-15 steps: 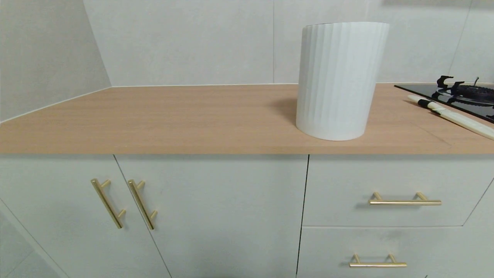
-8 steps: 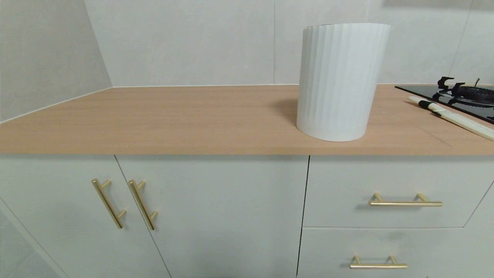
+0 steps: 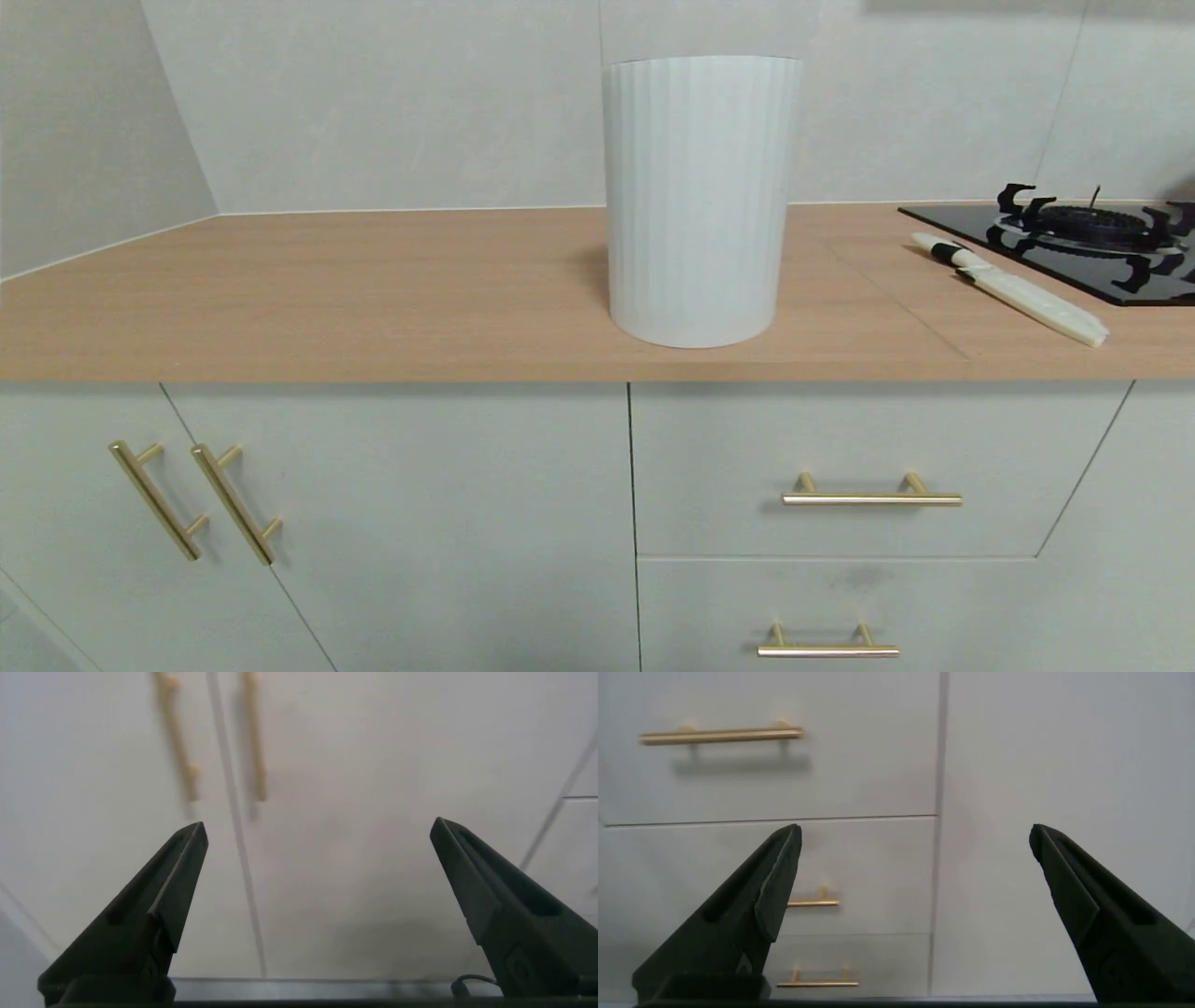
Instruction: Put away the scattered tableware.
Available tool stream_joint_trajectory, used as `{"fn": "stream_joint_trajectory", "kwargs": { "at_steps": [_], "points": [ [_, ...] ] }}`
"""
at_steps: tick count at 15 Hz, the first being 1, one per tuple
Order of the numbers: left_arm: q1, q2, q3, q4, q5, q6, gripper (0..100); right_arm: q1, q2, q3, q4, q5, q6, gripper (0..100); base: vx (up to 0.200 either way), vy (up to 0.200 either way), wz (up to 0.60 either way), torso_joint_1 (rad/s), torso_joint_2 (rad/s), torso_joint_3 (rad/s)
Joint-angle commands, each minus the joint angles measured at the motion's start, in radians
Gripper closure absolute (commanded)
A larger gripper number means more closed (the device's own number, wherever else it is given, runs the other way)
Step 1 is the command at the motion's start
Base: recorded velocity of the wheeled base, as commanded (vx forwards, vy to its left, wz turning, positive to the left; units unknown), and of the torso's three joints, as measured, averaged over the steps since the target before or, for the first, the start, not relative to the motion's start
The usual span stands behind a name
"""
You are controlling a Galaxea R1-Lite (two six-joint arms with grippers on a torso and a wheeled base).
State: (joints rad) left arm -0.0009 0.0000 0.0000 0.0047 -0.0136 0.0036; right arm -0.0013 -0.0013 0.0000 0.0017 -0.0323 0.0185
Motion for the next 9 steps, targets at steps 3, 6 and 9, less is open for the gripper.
{"fn": "stream_joint_trajectory", "kwargs": {
  "at_steps": [3, 6, 9],
  "points": [
    [-0.001, 0.0, 0.0, 0.0, 0.0, -0.001, 0, 0.0, 0.001, 0.0, 0.0, 0.0, -0.002, 0, 0.0, 0.0, 0.0, 0.0, 0.0, 0.0],
    [-0.001, 0.0, 0.0, 0.0, 0.0, -0.002, 0, 0.0, 0.001, 0.0, 0.0, 0.0, -0.002, 0, 0.2, 0.0, 0.0, -0.006, 0.0, 0.004],
    [-0.001, 0.0, 0.0, 0.0, 0.0, -0.002, 0, 0.0, 0.001, 0.0, 0.0, 0.0, -0.002, 0, 0.0, 0.0, 0.0, 0.0, 0.0, 0.0]
  ]
}}
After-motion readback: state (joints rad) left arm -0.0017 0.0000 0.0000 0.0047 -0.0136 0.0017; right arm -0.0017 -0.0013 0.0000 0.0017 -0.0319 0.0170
